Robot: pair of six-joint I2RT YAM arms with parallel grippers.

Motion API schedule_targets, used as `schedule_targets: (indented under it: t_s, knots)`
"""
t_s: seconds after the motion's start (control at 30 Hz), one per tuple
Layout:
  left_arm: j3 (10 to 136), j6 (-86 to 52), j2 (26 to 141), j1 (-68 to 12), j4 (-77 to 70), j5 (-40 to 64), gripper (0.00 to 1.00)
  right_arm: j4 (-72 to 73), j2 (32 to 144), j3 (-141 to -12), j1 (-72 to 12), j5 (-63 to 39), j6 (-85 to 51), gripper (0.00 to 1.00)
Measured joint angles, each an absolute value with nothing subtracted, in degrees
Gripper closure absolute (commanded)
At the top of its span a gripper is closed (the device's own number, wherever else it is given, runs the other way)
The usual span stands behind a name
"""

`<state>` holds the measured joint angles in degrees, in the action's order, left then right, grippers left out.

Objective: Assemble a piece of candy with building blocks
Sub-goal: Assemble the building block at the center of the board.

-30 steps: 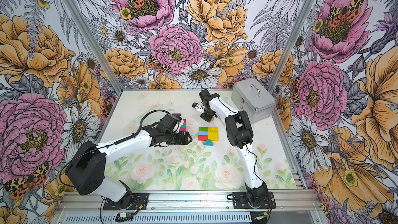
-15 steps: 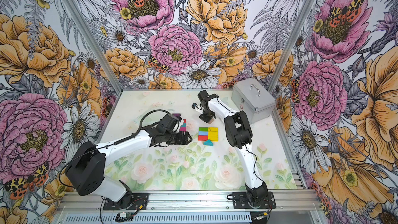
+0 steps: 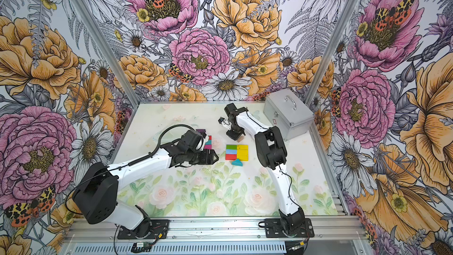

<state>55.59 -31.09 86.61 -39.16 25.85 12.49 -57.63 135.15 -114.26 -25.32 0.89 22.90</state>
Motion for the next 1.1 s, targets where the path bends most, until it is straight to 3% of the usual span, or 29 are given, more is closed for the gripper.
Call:
schedule_targets:
  t_s: [0.73,0.87,1.1]
  knots:
    - [54.3,-31.1,84.7,-39.2,25.4,12.5,0.16,-58.1,135.2,-113.7,-26.3,0.8,21.2,0.73]
    - [54.3,-31.1,84.6,-39.2,25.4,12.5,0.15,-58.1,135.2,-113.7,-26.3,1.1,20.7,0.65]
    - [54.2,-31.1,83.5,-39.2,25.4,12.5,0.03,-58.2,135.1,-114.5,-26.3,1.3,20.4,0.44]
